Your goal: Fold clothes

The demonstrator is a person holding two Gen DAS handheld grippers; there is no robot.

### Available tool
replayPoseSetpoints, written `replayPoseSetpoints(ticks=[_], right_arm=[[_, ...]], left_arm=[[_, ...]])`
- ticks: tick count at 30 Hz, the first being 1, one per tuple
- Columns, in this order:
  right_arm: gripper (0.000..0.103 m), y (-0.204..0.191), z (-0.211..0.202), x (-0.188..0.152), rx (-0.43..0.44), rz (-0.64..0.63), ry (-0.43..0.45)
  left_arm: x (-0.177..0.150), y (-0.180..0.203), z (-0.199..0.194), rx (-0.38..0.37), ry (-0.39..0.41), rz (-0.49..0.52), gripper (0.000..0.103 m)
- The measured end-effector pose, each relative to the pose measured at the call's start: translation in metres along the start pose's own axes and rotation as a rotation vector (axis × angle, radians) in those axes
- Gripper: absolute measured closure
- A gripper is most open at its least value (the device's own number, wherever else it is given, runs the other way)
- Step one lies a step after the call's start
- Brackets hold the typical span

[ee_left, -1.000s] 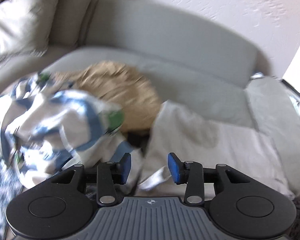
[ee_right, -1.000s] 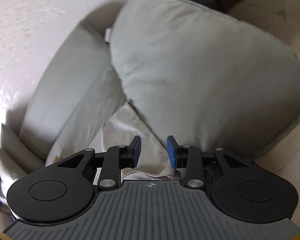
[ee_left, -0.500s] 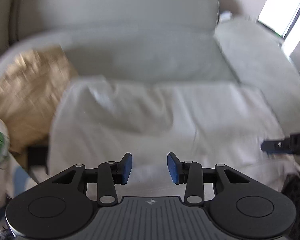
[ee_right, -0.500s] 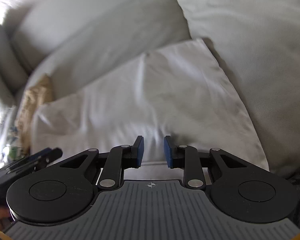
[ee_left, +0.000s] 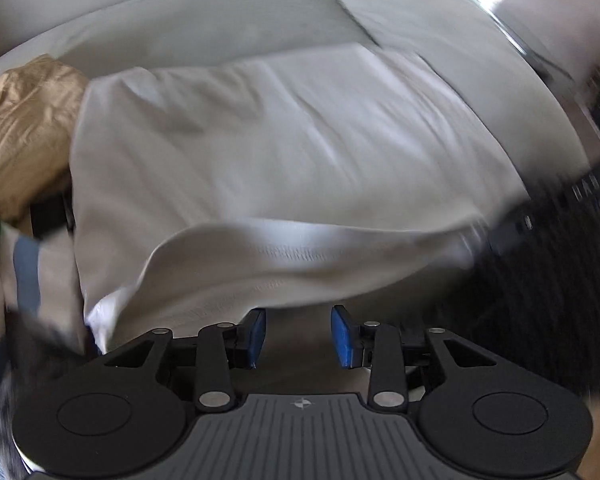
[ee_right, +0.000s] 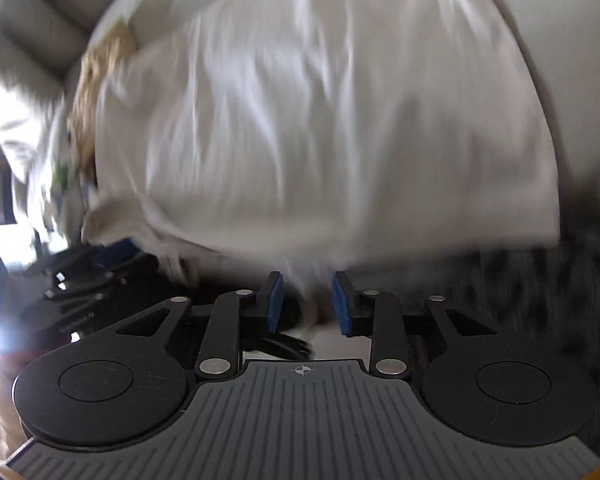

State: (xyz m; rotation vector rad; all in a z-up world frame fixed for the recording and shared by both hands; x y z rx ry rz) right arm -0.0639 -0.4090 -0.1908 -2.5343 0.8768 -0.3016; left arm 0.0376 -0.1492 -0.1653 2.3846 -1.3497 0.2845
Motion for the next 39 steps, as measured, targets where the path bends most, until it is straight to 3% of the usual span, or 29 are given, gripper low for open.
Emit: replayPoseSetpoints(ticks=[2,5,11,13,15,19,20,22,25,27,31,34,39], right_arm=[[0.064,-0.003,-0.008,-0.011,-0.007,-0.021,0.017],[0.063,-0.006,-0.020,-0.027,-0.016,-0.052,0.042],[0.062,-0.028,-0.018,-0.025,-0.003,-0.057,0.201],[0.061,-0.032,-0.010,-0.020,-0.003,-0.068,0.250],[0.060,-0.028,0.009,-0.019,-0.080,-0.054,0.245],[0.055,-0.031,0.018,-0.039,-0.139,-0.136,0.109],[0.055,-0.030,0.016,-0.045,-0.126,-0.126,0.040],[0.056,-0.031,-0.004,-0.047,-0.054,-0.125,0.032],[0.054,-0.032,-0.052,-0.024,-0.021,-0.089,0.177],[0.050,-0.033,-0.083,-0.006,0.007,-0.044,0.273],[0.046,-0.034,-0.131,0.024,0.030,-0.005,0.402],[0.042,-0.034,-0.138,0.040,0.025,-0.006,0.427],[0.042,-0.024,-0.114,0.084,-0.001,0.066,0.439]], left_arm=[[-0.010,0.006,-0.012,-0.012,0.028,0.014,0.069],[-0.006,0.004,-0.027,-0.028,0.133,-0.057,0.068],[0.018,-0.002,-0.017,0.077,0.326,-0.235,0.065],[0.020,0.000,0.003,0.133,0.293,-0.226,0.066],[0.014,0.003,0.022,0.162,0.193,-0.211,0.066],[-0.005,0.012,0.018,0.078,0.081,-0.136,0.067],[-0.005,0.009,0.010,0.044,0.086,-0.148,0.067],[0.004,-0.005,-0.012,0.031,0.147,-0.185,0.066],[0.029,-0.033,-0.047,0.071,0.267,-0.285,0.058],[0.046,-0.052,-0.066,0.052,0.337,-0.376,0.057],[0.076,-0.074,-0.087,0.049,0.407,-0.456,0.051],[0.090,-0.082,-0.081,0.088,0.413,-0.468,0.051],[0.108,-0.107,-0.056,0.099,0.401,-0.503,0.051]])
Point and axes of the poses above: each gripper's, at about its wrist camera, not at the fingertips, and z roughly the way its jaws point, y to its right, x to its top, the point moved 5 cm from there along z, roughly the way its jaws point, and after that the axes turned 2 degrees about -x, right-handed, at the moved point
